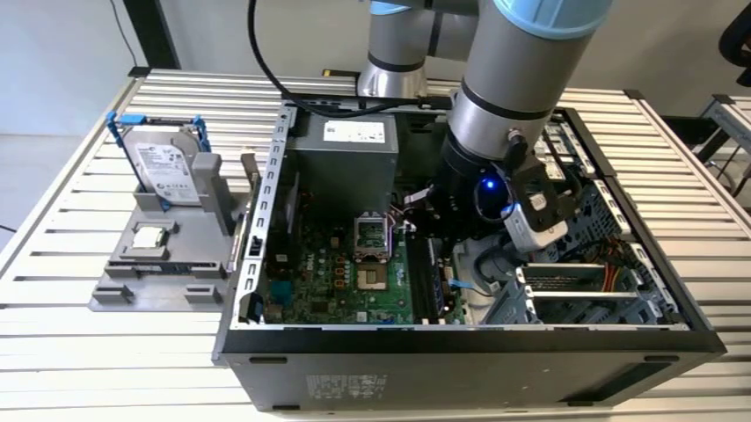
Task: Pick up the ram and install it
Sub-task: 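Insert the ram into the slot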
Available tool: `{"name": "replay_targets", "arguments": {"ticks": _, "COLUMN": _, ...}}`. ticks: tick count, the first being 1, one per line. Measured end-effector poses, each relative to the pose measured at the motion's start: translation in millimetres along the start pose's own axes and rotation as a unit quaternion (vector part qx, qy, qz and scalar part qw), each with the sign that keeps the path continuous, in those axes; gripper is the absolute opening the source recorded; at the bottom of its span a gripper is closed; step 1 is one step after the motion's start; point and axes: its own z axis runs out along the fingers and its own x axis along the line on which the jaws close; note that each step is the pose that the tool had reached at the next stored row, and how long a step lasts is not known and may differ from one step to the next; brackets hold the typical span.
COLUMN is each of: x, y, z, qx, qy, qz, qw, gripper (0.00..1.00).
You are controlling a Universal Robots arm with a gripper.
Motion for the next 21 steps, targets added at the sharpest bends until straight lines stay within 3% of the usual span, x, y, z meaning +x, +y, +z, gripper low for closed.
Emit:
{"name": "replay_targets", "arguments": {"ticks": 15, "x": 0.1, "y": 0.0, "z": 0.0, "qx": 0.0013, "qy": 0.0000, "qz": 0.000, "qw": 1.00000, "gripper": 0.00}}
{"name": "replay_targets", "arguments": {"ticks": 21, "x": 0.1, "y": -0.1, "z": 0.0, "qx": 0.0020, "qy": -0.0001, "qz": -0.039, "qw": 0.99923, "gripper": 0.00}}
